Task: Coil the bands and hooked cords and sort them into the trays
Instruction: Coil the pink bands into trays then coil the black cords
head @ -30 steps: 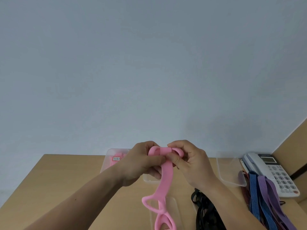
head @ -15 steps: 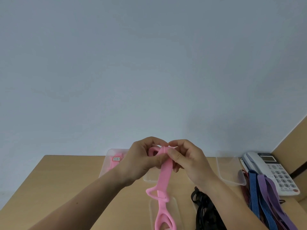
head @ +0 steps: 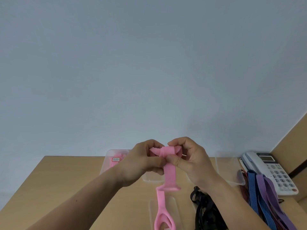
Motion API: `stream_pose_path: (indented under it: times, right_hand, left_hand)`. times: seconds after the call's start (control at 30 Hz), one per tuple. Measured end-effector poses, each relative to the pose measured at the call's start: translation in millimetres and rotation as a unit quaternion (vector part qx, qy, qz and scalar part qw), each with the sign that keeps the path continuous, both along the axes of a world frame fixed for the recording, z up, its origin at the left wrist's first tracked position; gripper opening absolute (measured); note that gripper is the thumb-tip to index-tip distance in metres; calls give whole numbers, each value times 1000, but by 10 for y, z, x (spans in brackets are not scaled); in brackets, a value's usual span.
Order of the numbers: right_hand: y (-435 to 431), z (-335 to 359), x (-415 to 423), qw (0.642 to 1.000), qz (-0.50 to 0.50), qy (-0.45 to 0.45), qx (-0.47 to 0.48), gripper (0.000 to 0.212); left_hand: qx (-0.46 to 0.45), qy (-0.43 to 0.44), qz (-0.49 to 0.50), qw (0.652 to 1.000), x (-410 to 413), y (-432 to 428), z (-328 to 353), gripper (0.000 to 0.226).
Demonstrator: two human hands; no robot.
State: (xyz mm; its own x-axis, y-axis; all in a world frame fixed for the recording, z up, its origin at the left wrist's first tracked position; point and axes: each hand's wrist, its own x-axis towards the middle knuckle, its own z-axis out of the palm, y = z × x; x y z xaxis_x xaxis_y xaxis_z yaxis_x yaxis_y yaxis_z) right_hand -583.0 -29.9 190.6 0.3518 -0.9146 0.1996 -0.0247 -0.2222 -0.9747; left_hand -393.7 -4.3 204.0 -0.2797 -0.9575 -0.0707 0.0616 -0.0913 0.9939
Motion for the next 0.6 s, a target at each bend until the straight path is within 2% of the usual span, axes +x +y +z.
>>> stream_pose_path:
  times: [0.1, 0.23, 0.33, 0.4, 0.5, 0.6]
  right_hand:
    - [18, 0, -8, 1000, -5, 10, -10, 30]
    - [35, -12, 3, 1000, 3, 5, 2, 38]
    - [19, -2, -37, 998, 38, -32, 48, 53]
    - [9, 20, -34, 995, 48, -45, 78, 53]
    - [-1, 70, 20, 994, 8, -21, 103, 42]
    - [-10, 84, 28, 992, 2, 17, 121, 56]
  left_hand:
    - [37, 57, -15, 998, 0, 16, 28, 32]
    - [55, 81, 13, 995, -40, 18, 12, 35]
    - [29, 76, 30, 996, -41, 22, 1, 32]
    - [4, 67, 35, 997, -37, 26, -3, 29]
    - [-39, 38, 52, 997, -38, 13, -30, 22]
    - [-63, 19, 67, 996, -30, -6, -55, 21]
